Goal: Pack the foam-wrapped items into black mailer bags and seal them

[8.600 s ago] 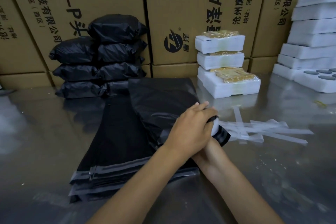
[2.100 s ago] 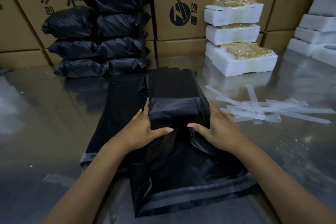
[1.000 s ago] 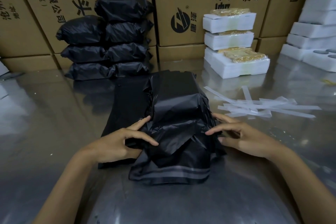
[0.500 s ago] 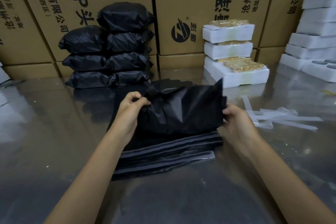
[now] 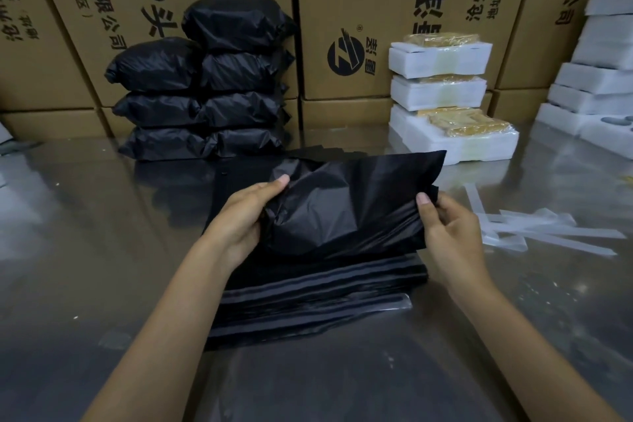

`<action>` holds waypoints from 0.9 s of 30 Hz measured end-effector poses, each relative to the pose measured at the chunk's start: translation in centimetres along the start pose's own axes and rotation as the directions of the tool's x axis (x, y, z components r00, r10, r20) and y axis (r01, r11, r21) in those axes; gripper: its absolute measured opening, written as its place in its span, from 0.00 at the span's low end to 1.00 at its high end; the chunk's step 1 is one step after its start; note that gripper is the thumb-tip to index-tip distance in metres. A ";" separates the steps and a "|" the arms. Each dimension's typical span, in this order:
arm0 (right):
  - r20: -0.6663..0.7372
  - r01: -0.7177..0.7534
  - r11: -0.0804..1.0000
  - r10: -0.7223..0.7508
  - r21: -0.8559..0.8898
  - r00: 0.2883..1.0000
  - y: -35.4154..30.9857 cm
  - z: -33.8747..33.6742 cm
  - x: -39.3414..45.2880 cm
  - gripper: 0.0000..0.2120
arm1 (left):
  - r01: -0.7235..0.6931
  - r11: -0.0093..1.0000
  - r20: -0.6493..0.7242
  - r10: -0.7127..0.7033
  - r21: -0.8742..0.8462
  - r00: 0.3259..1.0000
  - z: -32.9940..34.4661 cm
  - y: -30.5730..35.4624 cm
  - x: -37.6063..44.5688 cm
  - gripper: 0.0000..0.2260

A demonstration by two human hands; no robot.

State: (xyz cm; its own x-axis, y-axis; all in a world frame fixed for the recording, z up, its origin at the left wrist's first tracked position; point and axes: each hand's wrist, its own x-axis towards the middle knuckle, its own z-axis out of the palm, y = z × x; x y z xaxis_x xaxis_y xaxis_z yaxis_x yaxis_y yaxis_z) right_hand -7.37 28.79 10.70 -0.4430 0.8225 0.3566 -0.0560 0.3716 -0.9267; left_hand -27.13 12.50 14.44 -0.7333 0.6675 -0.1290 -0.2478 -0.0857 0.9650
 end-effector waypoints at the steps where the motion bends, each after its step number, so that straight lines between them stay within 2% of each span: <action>1: -0.009 0.009 1.000 -0.009 -0.017 1.000 -0.2 0.0 -0.2 0.13 | -0.022 0.999 -0.006 0.022 -0.025 1.000 -0.1 0.1 -0.2 0.18; 4: -0.072 0.029 1.000 -0.029 -0.008 0.997 -1.3 -0.1 -0.8 0.14 | -0.048 0.995 0.041 0.052 -0.087 0.998 -0.6 0.6 -1.2 0.15; 7: -0.098 -0.011 0.999 0.016 0.051 0.995 -2.0 -0.6 -1.4 0.12 | -0.094 0.986 0.078 0.105 -0.136 0.991 -1.0 1.1 -1.9 0.04; 10: -0.055 -0.133 0.983 0.141 0.124 0.989 -2.1 -1.2 -1.7 0.14 | -0.167 0.975 0.049 0.176 -0.148 0.983 -1.2 1.2 -2.1 0.02; 13: -0.017 -0.290 0.943 0.296 0.166 0.955 -2.6 -1.5 -1.7 0.13 | -0.181 0.977 -0.012 0.181 -0.115 0.983 -1.0 0.6 -1.8 0.07; 17: -0.026 -0.289 0.951 0.294 0.108 0.956 -3.4 -1.7 -1.6 0.04 | -0.152 0.988 -0.067 0.149 -0.038 0.987 -0.8 -0.5 -1.1 0.16; 20: -0.033 -0.238 0.971 0.239 0.037 0.971 -4.1 -1.5 -0.5 0.05 | -0.134 0.987 -0.101 0.125 -0.087 0.987 -1.6 -0.7 -0.7 0.20; 23: -0.039 -0.228 0.970 0.226 -0.080 0.973 -4.4 -0.6 0.5 0.08 | -0.093 0.971 -0.082 0.077 -0.219 0.994 -2.3 -0.3 -0.5 0.20; 27: 0.066 -0.322 0.903 0.353 -0.283 0.933 -3.2 0.5 1.1 0.08 | 0.001 0.967 -0.025 -0.007 -0.256 1.000 -2.9 -0.3 -0.6 0.18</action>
State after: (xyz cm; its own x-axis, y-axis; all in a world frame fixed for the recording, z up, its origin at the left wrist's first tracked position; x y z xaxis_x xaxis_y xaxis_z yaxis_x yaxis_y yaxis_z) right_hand -8.10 28.33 14.04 -0.4921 0.8705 -0.0026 0.3458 0.1928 -0.9183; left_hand -28.46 10.02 13.59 -0.7473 0.6491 -0.1420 -0.4019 -0.2715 0.8745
